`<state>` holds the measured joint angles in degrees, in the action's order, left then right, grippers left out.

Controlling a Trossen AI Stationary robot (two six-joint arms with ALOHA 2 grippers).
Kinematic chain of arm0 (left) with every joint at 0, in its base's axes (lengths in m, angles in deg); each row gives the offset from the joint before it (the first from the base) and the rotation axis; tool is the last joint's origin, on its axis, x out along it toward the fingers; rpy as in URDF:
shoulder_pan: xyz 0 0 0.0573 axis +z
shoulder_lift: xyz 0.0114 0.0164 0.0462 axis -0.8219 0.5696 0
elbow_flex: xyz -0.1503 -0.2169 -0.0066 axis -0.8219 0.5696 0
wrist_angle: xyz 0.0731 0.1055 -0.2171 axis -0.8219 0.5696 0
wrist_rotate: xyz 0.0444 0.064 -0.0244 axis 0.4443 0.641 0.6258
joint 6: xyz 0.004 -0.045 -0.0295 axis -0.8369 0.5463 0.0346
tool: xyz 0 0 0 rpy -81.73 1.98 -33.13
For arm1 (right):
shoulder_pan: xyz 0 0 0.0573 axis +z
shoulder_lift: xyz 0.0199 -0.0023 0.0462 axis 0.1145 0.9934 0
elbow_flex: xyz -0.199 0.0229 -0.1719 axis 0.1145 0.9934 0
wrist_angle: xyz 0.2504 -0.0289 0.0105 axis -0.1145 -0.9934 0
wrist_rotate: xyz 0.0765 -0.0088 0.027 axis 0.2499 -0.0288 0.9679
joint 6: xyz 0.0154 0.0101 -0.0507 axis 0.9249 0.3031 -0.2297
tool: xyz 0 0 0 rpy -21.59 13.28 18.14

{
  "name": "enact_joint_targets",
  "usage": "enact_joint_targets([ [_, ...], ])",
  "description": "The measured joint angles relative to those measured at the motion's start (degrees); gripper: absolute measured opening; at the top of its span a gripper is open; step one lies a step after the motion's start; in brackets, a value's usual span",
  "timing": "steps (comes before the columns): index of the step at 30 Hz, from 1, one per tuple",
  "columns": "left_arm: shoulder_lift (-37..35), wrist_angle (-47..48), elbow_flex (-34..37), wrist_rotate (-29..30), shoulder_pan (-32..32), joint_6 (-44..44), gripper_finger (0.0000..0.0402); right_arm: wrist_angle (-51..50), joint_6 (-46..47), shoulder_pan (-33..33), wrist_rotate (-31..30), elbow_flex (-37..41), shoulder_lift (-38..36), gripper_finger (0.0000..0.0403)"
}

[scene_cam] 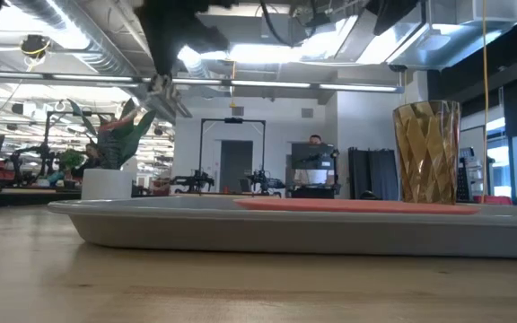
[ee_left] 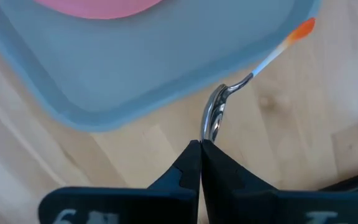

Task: Pick and place plate/cup/fork/spoon on tray
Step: Put the spoon on the left side of the serving tray

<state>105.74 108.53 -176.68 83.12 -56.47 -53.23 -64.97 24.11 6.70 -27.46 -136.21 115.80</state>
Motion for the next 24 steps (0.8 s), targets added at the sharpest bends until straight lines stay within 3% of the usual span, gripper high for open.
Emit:
enact_joint_targets([
  [14,10.86,-2.98,-0.28,-4.02,4.62,-10.84,0.0000,-0.37,-0.27,0.00,0.00,0.00,0.00,0.0071],
  [24,12.74,-7.76,-0.25,-4.23,7.65,-12.35,0.0000,-0.81,-1.14,0.02,-0.01,0.02,0.00,0.0071],
])
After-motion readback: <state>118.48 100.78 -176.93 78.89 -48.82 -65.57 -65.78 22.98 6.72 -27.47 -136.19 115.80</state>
